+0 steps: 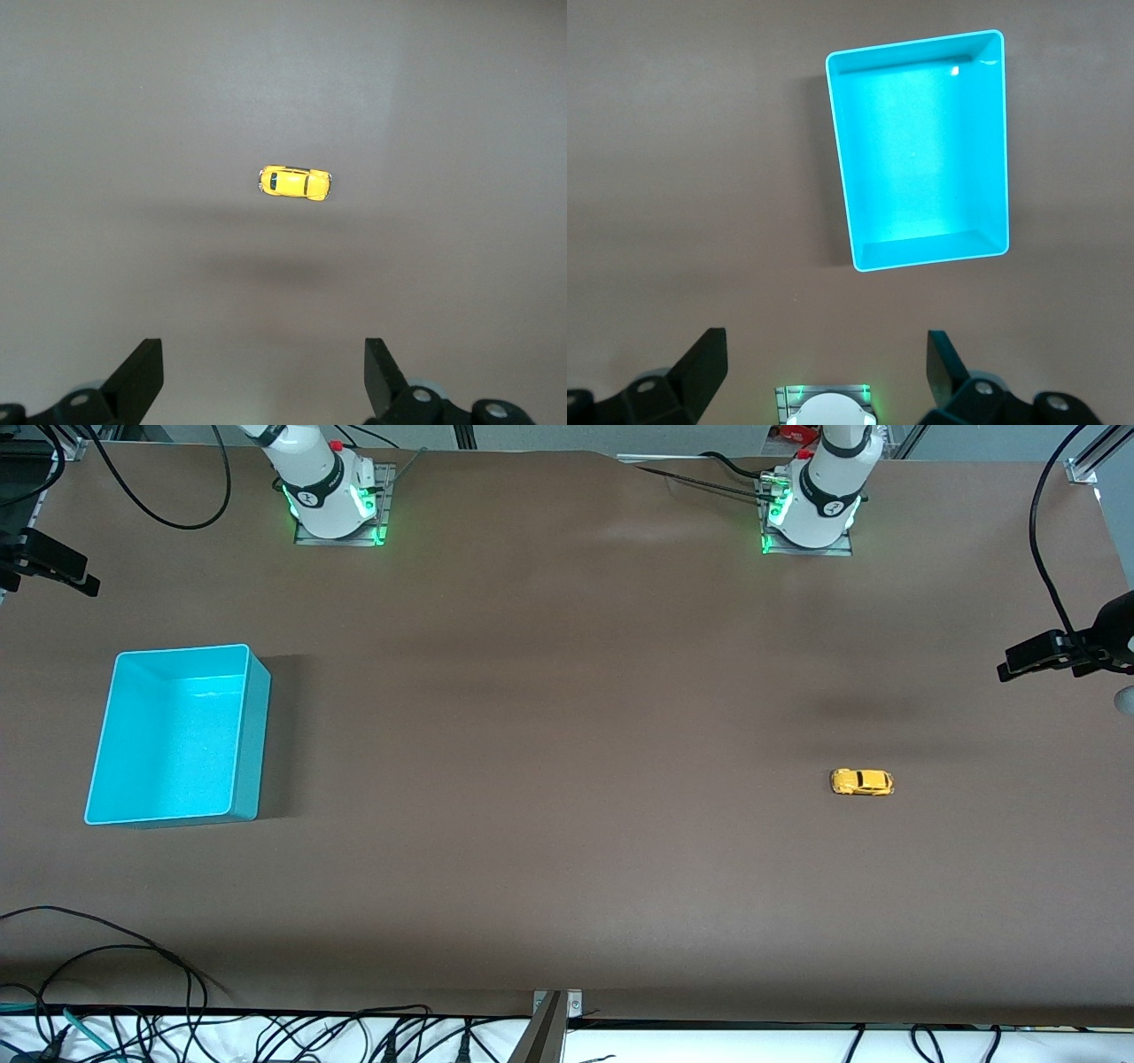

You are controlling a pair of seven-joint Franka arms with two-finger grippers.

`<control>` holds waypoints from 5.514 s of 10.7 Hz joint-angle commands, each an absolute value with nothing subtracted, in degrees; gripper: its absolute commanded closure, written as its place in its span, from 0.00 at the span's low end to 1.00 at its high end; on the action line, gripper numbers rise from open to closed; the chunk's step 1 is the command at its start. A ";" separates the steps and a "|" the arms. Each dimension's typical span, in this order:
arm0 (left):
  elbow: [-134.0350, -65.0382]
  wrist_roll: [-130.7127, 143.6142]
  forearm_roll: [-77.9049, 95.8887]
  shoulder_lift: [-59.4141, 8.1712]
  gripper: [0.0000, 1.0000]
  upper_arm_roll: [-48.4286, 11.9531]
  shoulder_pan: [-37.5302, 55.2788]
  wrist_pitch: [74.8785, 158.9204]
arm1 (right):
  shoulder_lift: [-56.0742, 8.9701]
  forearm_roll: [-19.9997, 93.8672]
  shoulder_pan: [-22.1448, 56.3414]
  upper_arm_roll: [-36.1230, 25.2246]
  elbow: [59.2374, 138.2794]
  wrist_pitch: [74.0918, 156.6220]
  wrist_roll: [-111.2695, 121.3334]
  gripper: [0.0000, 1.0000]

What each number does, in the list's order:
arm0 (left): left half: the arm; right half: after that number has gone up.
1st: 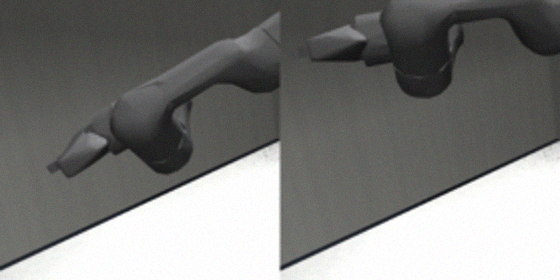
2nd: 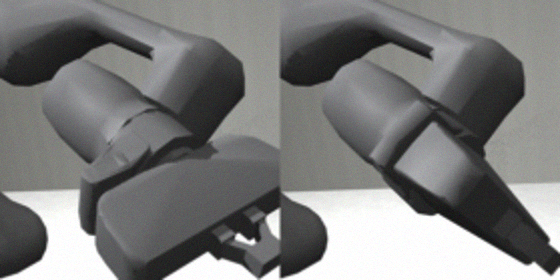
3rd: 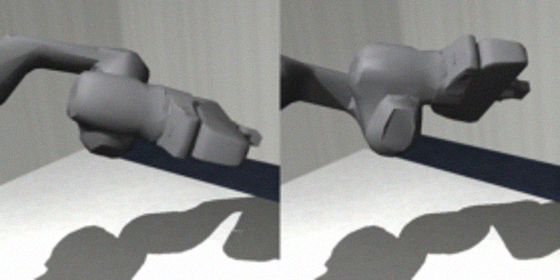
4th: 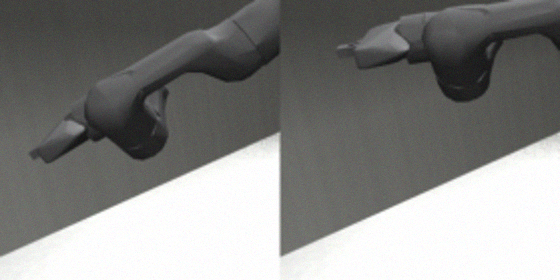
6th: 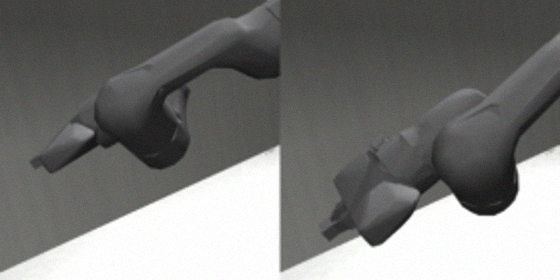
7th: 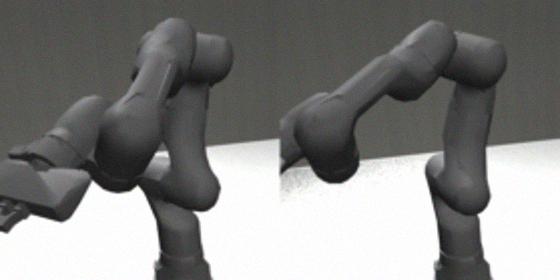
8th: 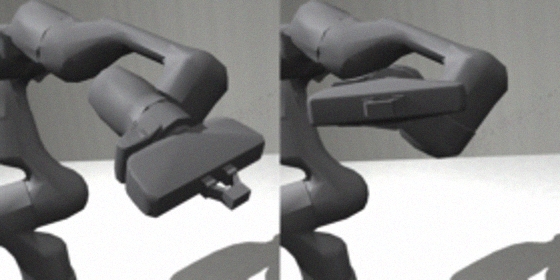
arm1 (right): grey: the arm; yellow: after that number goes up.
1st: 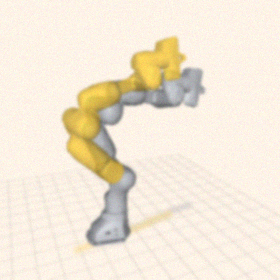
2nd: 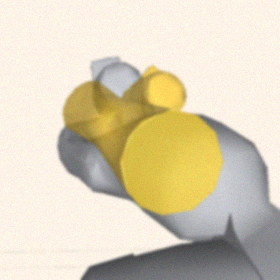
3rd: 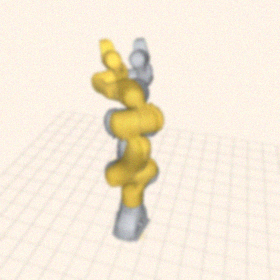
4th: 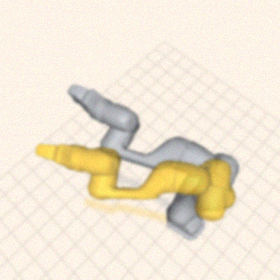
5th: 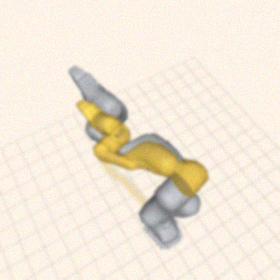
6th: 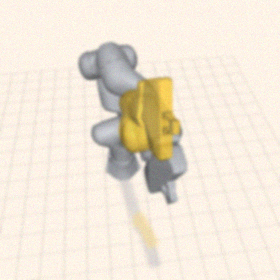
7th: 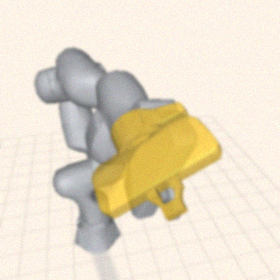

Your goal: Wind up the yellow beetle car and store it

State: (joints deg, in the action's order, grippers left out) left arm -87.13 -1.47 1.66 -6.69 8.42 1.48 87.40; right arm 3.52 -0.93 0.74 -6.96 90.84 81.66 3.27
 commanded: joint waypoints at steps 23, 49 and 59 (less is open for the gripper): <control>-87.10 41.51 3.76 -19.40 0.00 8.44 -0.88 100.52 | 3.25 -1.67 0.44 -4.05 88.32 75.16 2.90 0.00; -109.16 84.11 4.31 -33.14 0.00 3.52 0.70 138.69 | -3.51 -1.05 1.14 -2.11 88.33 83.48 2.29 0.00; -108.64 85.77 3.87 -31.64 1.00 2.73 1.49 134.49 | -4.04 0.88 1.32 -2.82 88.24 83.32 3.08 0.00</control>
State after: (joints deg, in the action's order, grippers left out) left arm -108.87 84.07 3.45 -33.07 3.28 0.52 136.99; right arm -3.83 -0.17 1.06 -2.80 88.91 84.05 2.83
